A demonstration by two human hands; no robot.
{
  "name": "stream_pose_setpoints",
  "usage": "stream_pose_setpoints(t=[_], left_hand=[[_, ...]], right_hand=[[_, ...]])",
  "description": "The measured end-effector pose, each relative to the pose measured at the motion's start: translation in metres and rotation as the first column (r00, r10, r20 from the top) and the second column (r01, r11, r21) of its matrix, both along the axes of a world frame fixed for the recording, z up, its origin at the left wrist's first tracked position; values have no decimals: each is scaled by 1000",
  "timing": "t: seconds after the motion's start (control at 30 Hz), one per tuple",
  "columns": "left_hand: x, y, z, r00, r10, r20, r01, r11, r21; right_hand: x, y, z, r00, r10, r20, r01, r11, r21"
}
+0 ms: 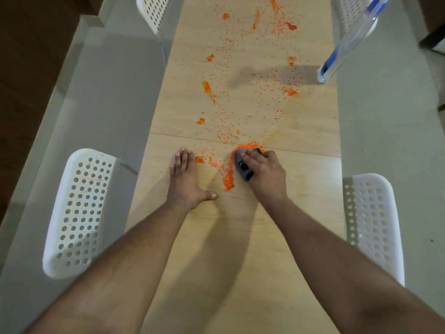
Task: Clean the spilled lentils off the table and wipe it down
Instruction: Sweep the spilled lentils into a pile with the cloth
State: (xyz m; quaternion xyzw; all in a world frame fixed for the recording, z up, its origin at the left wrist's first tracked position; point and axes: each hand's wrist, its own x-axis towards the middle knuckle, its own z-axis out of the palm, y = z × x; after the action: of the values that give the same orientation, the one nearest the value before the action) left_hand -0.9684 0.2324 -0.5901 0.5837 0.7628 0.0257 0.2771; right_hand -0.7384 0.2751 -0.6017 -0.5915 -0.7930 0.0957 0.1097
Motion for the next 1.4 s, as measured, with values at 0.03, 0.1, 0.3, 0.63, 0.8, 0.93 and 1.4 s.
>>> stream_pose_setpoints(t=[0.03,0.1,0.3,0.63,0.8,0.93,1.4], left_hand=[[0,1,1,1000,-1,2,1,1000,-7],[0,3,2,1000,2,3,-2,1000,-20],[0,5,8,1000,7,4,-6,998,-56],[-6,2,3,1000,-3,15,3,1000,-19],[-7,3,5,1000,-14,22,15,999,-46],[-18,3,10,996,-64,68,68,997,-49],[-50,9,16,972,-216,88,218,976,-12]], right_hand=[[-4,18,4,1000,-19,14,19,1000,-22],[-11,48,11,998,-57,19,58,995,-77],[-16,49,21,978,-158,-139,149,986,-71],[5,-90,1,974,196,-113,-191,980,52],[-23,-35,3,994,104,-46,-103,995,13],[-48,37,18,999,-33,-22,31,997,-75],[-47,-82,5,977,189,-101,-186,982,39]])
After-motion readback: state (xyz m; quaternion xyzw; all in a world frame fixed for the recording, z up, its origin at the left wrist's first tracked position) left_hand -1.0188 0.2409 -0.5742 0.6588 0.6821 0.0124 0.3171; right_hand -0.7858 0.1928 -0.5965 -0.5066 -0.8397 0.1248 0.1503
